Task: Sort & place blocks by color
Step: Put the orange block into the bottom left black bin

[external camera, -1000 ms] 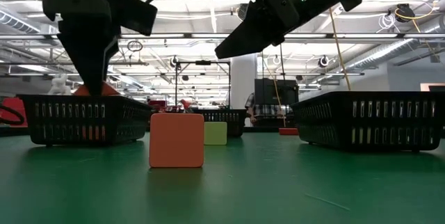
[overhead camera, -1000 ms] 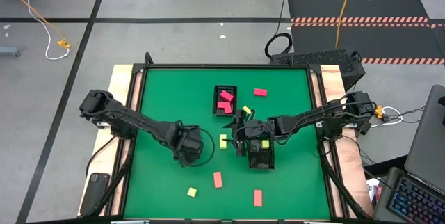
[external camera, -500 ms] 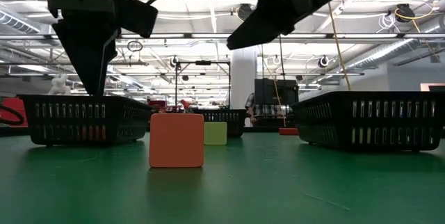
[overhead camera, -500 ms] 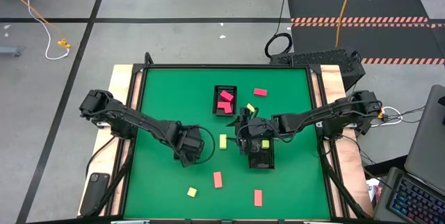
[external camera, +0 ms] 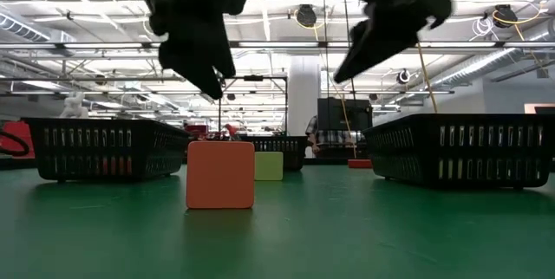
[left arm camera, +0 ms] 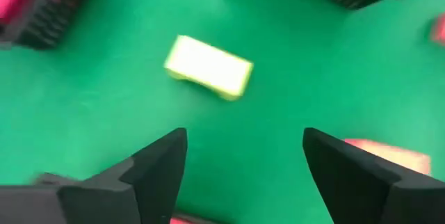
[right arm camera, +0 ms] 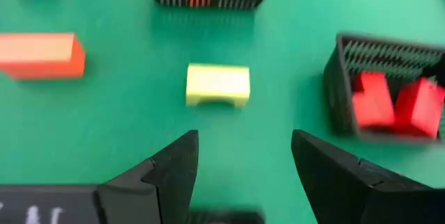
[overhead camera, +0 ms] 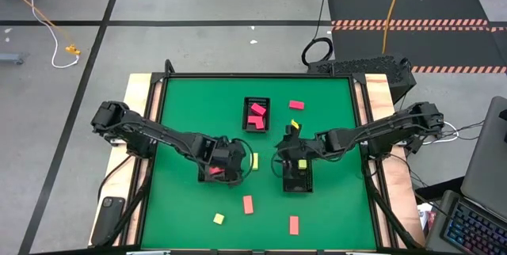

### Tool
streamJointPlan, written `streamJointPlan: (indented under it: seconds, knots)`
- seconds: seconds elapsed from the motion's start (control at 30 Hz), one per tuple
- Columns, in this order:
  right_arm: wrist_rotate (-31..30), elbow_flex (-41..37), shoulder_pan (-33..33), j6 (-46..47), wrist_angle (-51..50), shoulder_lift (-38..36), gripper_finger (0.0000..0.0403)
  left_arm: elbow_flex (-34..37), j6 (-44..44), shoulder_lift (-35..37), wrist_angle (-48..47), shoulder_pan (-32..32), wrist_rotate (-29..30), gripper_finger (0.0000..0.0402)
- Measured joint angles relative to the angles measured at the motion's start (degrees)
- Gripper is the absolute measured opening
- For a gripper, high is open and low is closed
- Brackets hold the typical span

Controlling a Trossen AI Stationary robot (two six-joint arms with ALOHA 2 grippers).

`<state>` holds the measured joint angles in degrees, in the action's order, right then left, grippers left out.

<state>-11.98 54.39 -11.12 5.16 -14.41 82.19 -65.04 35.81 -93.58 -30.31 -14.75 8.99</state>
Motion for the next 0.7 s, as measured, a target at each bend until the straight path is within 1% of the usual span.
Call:
streamJointPlan:
  seconds: [0.1, 0.23, 0.33, 0.4, 0.47, 0.57, 0.63, 0.7]
  knots:
    - [0.03, 0.00, -2.01, 1.54, -4.13, -1.71, 0.0224, 0.00, 4.06, 0.00, 0.30, -1.53, -2.84, 0.0283]
    - [0.05, -0.02, -6.92, 0.95, -7.15, -4.26, 0.0224, 0.00, 3.22, 0.00, 0.30, -5.07, -3.39, 0.0284]
    - [0.15, -0.01, -11.23, 0.95, -9.03, -5.49, 0.0224, 0.02, 0.40, 0.00, 1.72, -8.30, -2.22, 0.0284]
    - [-0.65, -0.01, -13.22, 2.80, -10.07, -5.79, 0.0224, 0.00, 1.12, -0.23, 2.46, -10.21, 0.41, 0.0284]
    - [-4.04, -0.02, -14.34, 5.58, -11.28, -5.88, 0.0224, 0.02, 5.73, -1.00, 3.48, -11.31, 1.82, 0.0284]
    - [-10.93, -0.02, -14.88, 7.11, -11.64, -5.81, 0.0224, 0.10, 15.24, -1.51, 3.92, -11.85, 2.78, 0.0284]
    - [-15.71, -0.02, -14.43, 7.09, -11.04, -5.81, 0.0224, -0.01, 21.40, -2.02, 5.34, -12.14, 2.35, 0.0284]
    - [-20.13, -0.01, -13.40, 6.44, -10.12, -5.84, 0.0224, 0.13, 25.24, -2.14, 6.64, -12.70, 0.37, 0.0284]
